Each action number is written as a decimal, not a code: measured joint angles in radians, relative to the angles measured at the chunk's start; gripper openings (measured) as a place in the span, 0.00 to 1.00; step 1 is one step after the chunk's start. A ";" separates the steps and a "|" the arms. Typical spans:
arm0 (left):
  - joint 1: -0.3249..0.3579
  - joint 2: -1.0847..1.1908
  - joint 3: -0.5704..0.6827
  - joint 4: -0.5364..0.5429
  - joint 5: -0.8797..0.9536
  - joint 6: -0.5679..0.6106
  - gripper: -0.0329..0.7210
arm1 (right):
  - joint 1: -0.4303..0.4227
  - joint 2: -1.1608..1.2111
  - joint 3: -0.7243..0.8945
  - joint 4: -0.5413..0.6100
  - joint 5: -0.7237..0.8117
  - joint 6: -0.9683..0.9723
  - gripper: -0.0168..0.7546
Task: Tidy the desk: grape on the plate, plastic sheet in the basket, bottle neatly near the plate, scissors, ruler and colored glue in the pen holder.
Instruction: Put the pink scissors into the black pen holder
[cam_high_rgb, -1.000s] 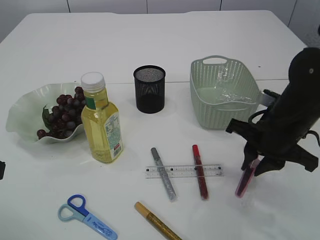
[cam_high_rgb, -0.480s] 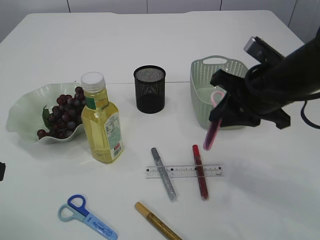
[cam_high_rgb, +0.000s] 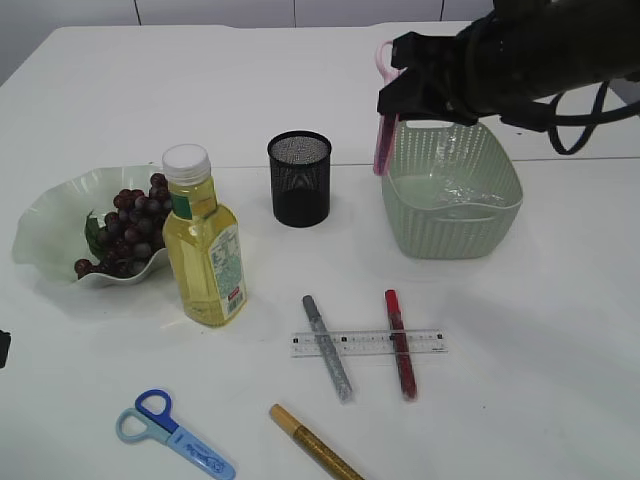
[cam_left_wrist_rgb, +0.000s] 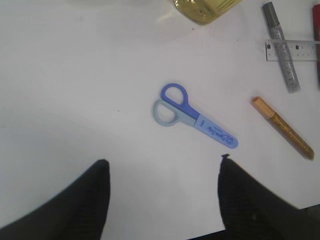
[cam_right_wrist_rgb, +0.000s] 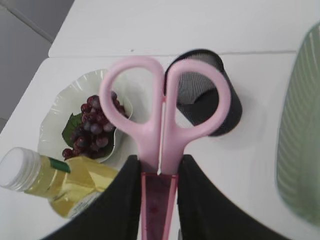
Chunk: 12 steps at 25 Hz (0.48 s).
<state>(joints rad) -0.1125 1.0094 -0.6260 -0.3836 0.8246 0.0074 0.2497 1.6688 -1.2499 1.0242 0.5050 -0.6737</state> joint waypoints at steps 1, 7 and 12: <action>0.000 0.000 0.000 0.000 0.002 0.000 0.70 | 0.000 0.013 -0.014 0.039 -0.013 -0.068 0.22; 0.000 0.000 0.000 0.000 0.030 0.000 0.70 | 0.000 0.133 -0.111 0.294 -0.038 -0.424 0.22; 0.000 0.000 0.000 0.000 0.052 0.000 0.70 | 0.000 0.278 -0.243 0.504 0.005 -0.660 0.22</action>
<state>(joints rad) -0.1125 1.0094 -0.6260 -0.3836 0.8768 0.0074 0.2497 1.9466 -1.4926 1.5278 0.5100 -1.3339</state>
